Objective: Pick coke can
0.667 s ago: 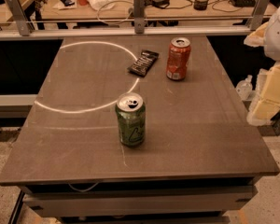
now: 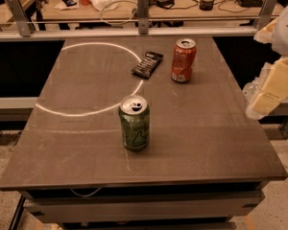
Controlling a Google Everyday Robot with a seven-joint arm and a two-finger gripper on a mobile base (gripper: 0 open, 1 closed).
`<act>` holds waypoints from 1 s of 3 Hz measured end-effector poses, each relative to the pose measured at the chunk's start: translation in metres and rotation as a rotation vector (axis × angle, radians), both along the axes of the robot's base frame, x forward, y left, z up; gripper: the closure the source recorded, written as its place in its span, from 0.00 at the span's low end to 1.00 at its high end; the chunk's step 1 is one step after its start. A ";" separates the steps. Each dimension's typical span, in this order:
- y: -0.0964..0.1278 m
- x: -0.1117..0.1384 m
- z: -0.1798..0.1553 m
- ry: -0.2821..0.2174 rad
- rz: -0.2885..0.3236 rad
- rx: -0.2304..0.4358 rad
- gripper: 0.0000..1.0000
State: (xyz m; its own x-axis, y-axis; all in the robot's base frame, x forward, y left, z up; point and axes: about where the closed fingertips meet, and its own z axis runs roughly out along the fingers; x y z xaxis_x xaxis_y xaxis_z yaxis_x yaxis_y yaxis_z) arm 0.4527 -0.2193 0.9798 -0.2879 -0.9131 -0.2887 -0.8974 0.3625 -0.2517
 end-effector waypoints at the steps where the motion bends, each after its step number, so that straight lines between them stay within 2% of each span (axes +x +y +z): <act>1: -0.010 0.023 0.005 -0.054 -0.145 0.155 0.00; 2: -0.015 0.042 0.000 -0.118 -0.228 0.342 0.00; 3: -0.019 0.059 -0.004 -0.221 -0.250 0.534 0.00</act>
Offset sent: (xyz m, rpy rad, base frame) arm 0.0741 -0.0335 0.0185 0.6821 -0.2969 -0.3337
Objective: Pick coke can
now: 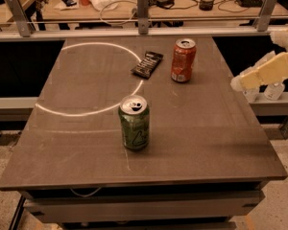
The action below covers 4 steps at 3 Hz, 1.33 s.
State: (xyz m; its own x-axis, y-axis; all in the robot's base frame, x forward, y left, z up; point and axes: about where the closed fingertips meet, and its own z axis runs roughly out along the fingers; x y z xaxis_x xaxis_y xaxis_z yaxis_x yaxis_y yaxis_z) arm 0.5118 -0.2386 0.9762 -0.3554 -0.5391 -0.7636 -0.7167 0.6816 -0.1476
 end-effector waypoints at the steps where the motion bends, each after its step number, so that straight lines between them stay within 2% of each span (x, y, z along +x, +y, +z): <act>1: 0.011 0.018 -0.002 -0.115 0.000 0.118 0.00; 2: 0.020 0.035 -0.014 -0.161 -0.006 0.178 0.00; 4: 0.038 0.072 -0.049 -0.138 -0.038 0.270 0.00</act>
Offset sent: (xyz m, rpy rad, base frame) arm 0.0576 0.0266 -0.0324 0.2516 -0.2079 -0.0214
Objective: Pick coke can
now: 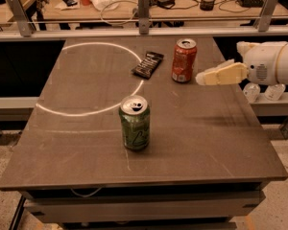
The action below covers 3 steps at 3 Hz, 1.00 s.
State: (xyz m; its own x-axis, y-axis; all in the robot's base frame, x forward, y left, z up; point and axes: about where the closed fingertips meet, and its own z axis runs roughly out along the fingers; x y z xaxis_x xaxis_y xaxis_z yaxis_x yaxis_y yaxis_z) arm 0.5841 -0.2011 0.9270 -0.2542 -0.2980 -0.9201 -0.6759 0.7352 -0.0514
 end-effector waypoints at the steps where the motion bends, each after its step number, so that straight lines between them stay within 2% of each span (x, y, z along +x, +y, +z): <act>1: 0.007 0.018 -0.014 -0.030 -0.014 0.061 0.00; 2: 0.013 0.038 -0.023 -0.077 -0.025 0.106 0.00; 3: 0.017 0.058 -0.025 -0.112 -0.026 0.121 0.00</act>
Offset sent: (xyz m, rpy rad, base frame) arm 0.0608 0.0130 -0.0359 0.1586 -0.1379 -0.0496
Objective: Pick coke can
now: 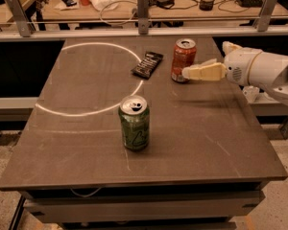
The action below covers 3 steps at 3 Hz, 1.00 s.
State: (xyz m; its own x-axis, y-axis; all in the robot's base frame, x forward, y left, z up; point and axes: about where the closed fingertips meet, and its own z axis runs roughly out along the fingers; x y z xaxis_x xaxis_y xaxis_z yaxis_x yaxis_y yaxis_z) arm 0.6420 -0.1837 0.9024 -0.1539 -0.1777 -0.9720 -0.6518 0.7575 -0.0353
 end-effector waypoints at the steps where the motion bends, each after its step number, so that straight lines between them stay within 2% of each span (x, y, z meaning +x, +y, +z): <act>1: 0.010 0.017 0.004 -0.026 0.015 0.012 0.00; 2: 0.028 0.031 0.010 -0.052 0.054 0.017 0.00; 3: 0.050 0.040 0.007 -0.051 0.099 0.039 0.00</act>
Offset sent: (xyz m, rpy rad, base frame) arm 0.0458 0.0426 0.0174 0.0204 -0.0835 0.0910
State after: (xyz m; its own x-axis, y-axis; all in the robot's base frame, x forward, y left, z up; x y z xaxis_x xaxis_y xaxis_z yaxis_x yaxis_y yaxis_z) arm 0.6818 -0.1340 0.9092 -0.0881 -0.1516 -0.9845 -0.7215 0.6912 -0.0419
